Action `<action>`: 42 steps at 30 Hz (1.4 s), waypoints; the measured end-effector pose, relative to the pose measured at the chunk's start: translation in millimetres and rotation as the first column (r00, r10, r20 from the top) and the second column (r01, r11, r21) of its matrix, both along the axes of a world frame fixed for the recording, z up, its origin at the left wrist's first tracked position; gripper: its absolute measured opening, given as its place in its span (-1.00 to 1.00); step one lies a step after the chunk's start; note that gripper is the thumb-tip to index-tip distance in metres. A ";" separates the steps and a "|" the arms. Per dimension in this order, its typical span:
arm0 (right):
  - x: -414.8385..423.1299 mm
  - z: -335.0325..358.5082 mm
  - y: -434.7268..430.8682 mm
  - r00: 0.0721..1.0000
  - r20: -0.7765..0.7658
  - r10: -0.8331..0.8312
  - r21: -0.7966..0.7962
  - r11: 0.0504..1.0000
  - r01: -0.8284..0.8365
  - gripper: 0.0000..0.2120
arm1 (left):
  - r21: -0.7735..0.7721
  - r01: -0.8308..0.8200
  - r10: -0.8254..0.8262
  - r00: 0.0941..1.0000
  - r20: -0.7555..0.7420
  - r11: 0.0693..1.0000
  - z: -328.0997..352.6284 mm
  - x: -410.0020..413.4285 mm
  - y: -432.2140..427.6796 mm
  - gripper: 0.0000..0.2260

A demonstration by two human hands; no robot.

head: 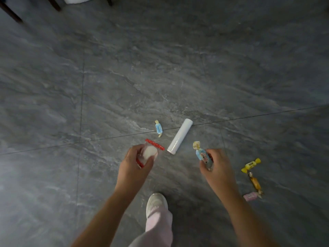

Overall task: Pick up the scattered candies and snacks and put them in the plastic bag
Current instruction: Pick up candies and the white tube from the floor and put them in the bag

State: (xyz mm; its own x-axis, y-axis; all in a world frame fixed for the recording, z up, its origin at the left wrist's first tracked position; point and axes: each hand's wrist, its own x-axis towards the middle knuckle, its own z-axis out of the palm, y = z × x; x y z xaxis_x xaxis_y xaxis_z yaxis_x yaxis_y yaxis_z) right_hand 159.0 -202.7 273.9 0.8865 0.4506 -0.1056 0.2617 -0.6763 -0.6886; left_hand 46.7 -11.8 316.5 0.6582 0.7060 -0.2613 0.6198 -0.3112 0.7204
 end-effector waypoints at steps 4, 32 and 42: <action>2.9 111.6 -37.7 0.997 -0.028 -0.077 0.010 0.997 0.077 -0.73 | -0.013 0.064 -0.063 0.997 0.044 0.998 104.0 3.2 -29.6 -0.72; -64.5 537.8 -207.9 0.881 0.201 -0.429 -0.010 0.898 0.440 -0.77 | 0.102 0.603 -0.609 0.762 0.220 0.791 506.4 56.2 -153.0 -0.76; -40.0 555.1 -261.4 0.680 0.251 -0.689 0.026 0.707 0.706 -0.74 | 0.072 0.834 -0.816 0.512 0.269 0.547 525.6 151.7 -229.5 -0.72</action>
State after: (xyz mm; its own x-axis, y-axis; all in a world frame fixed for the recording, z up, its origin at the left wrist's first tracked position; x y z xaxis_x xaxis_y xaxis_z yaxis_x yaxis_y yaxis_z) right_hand 119.0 -464.0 829.1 0.9420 -0.3087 0.1318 -0.1652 -0.7681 -0.6186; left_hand 198.4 -241.4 842.1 0.9796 -0.1995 -0.0234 -0.0902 -0.5412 0.8360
